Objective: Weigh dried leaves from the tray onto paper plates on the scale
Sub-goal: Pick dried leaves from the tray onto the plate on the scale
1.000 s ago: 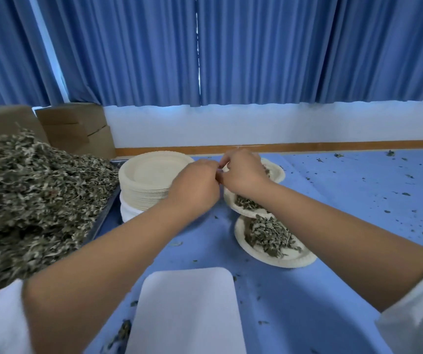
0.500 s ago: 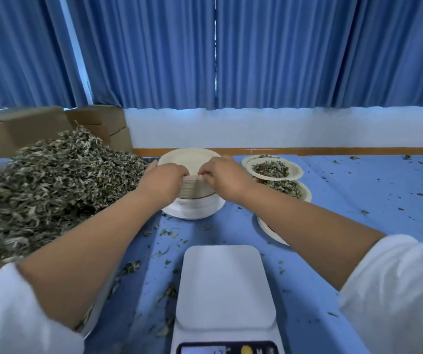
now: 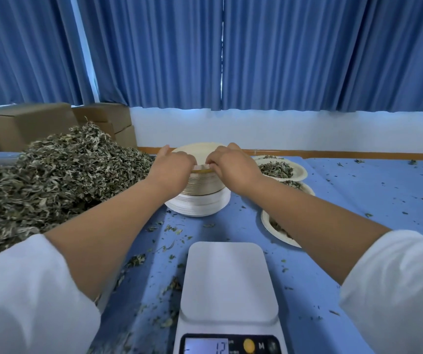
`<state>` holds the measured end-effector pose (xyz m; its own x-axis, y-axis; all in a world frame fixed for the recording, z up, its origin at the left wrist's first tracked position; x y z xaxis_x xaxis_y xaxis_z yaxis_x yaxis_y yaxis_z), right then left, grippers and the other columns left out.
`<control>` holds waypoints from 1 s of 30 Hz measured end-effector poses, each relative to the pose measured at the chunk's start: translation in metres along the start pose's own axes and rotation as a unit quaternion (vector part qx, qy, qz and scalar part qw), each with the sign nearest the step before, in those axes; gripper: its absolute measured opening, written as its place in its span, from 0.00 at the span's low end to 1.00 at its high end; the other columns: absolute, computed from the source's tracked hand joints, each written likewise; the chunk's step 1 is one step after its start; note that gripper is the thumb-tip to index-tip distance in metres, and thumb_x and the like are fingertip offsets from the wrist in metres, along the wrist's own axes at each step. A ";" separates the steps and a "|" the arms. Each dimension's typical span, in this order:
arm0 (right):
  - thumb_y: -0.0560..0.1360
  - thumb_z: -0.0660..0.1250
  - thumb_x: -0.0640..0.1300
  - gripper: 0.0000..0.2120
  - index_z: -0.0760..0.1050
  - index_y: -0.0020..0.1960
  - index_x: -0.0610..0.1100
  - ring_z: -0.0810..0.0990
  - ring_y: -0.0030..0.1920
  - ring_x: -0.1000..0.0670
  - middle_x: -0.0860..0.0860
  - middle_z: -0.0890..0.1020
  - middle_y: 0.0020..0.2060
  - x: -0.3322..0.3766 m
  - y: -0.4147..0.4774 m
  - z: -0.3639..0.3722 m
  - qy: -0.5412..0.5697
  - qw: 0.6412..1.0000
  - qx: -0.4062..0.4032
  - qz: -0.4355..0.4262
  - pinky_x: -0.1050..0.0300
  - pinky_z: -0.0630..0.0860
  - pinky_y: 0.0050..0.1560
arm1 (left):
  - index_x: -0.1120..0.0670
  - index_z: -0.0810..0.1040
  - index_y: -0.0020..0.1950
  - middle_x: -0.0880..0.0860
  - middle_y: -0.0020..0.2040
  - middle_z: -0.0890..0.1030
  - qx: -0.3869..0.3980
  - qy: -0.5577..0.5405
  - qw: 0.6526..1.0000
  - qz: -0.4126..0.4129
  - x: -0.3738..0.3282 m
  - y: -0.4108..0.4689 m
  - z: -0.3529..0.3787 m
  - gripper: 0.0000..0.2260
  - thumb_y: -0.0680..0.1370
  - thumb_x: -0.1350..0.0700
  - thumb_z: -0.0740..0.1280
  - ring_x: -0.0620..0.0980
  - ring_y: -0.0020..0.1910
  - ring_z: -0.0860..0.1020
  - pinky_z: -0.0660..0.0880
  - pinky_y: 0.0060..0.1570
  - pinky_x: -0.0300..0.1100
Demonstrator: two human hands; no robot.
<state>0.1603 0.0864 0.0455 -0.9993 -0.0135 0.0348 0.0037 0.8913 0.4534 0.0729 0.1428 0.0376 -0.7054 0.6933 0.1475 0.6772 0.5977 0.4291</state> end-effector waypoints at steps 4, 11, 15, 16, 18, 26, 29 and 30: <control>0.82 0.57 0.44 0.12 0.77 0.60 0.44 0.70 0.55 0.47 0.49 0.77 0.55 0.004 -0.014 -0.011 0.045 0.998 -0.038 -0.015 0.49 0.72 0.54 | 0.51 0.76 0.59 0.49 0.52 0.78 -0.055 -0.050 0.997 -0.001 -0.002 -0.011 -0.015 0.14 0.79 0.64 0.58 0.49 0.56 0.75 0.46 0.71 0.45; 0.80 0.63 0.42 0.09 0.78 0.57 0.42 0.73 0.54 0.47 0.48 0.78 0.52 0.012 -0.078 -0.020 0.131 0.987 -0.076 -0.043 0.49 0.71 0.56 | 0.50 0.74 0.63 0.45 0.56 0.77 -0.073 -0.097 0.988 0.098 -0.034 -0.076 -0.027 0.12 0.79 0.55 0.61 0.45 0.60 0.73 0.50 0.72 0.44; 0.77 0.67 0.40 0.06 0.82 0.52 0.43 0.72 0.44 0.62 0.49 0.76 0.49 0.008 -0.118 -0.024 0.289 0.949 -0.126 0.007 0.67 0.68 0.50 | 0.55 0.80 0.54 0.50 0.50 0.81 -0.132 -0.120 0.979 0.097 -0.053 -0.114 -0.047 0.11 0.75 0.66 0.65 0.52 0.52 0.79 0.60 0.57 0.41; 0.77 0.67 0.40 0.05 0.81 0.51 0.44 0.73 0.43 0.62 0.49 0.74 0.50 0.000 -0.127 -0.025 0.335 0.929 -0.150 0.049 0.69 0.68 0.49 | 0.56 0.81 0.52 0.51 0.49 0.82 -0.144 -0.132 0.976 0.097 -0.058 -0.125 -0.051 0.11 0.74 0.68 0.67 0.53 0.50 0.80 0.61 0.54 0.42; 0.76 0.67 0.39 0.07 0.79 0.52 0.47 0.75 0.41 0.59 0.49 0.72 0.54 -0.023 -0.145 -0.020 0.402 0.881 -0.190 0.162 0.69 0.71 0.46 | 0.56 0.82 0.51 0.51 0.48 0.83 -0.156 -0.150 0.970 0.106 -0.067 -0.145 -0.053 0.12 0.72 0.69 0.68 0.52 0.49 0.81 0.63 0.52 0.43; 0.75 0.64 0.36 0.13 0.78 0.58 0.44 0.78 0.33 0.56 0.48 0.81 0.41 -0.043 -0.194 0.026 0.587 0.721 -0.080 0.360 0.62 0.75 0.31 | 0.58 0.82 0.54 0.52 0.56 0.81 -0.200 -0.281 0.932 0.116 -0.071 -0.202 -0.051 0.10 0.76 0.64 0.65 0.49 0.60 0.77 0.73 0.58 0.51; 0.75 0.63 0.36 0.11 0.81 0.53 0.45 0.73 0.24 0.60 0.52 0.78 0.32 -0.042 -0.203 0.023 0.558 0.742 -0.101 0.358 0.67 0.69 0.25 | 0.60 0.81 0.56 0.53 0.59 0.79 -0.197 -0.336 0.917 0.088 -0.057 -0.208 -0.044 0.13 0.75 0.70 0.64 0.48 0.63 0.75 0.71 0.63 0.45; 0.75 0.63 0.36 0.11 0.81 0.52 0.45 0.73 0.24 0.61 0.53 0.78 0.32 -0.043 -0.205 0.022 0.558 0.739 -0.108 0.362 0.67 0.69 0.24 | 0.60 0.81 0.57 0.52 0.59 0.79 -0.193 -0.349 0.914 0.075 -0.053 -0.208 -0.043 0.15 0.75 0.72 0.63 0.48 0.63 0.74 0.70 0.64 0.44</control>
<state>0.2016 -0.0858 -0.0691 -0.0811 -0.0414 0.9958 0.6492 0.7559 0.0843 -0.0396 -0.0355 -0.0213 -0.2138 0.9241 -0.3167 0.5358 0.3820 0.7530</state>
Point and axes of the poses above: each hand's wrist, its own y-axis towards the middle knuckle, its own z-axis out of the palm, x = y × z, the point moved 9 cm from there along y, towards the middle knuckle
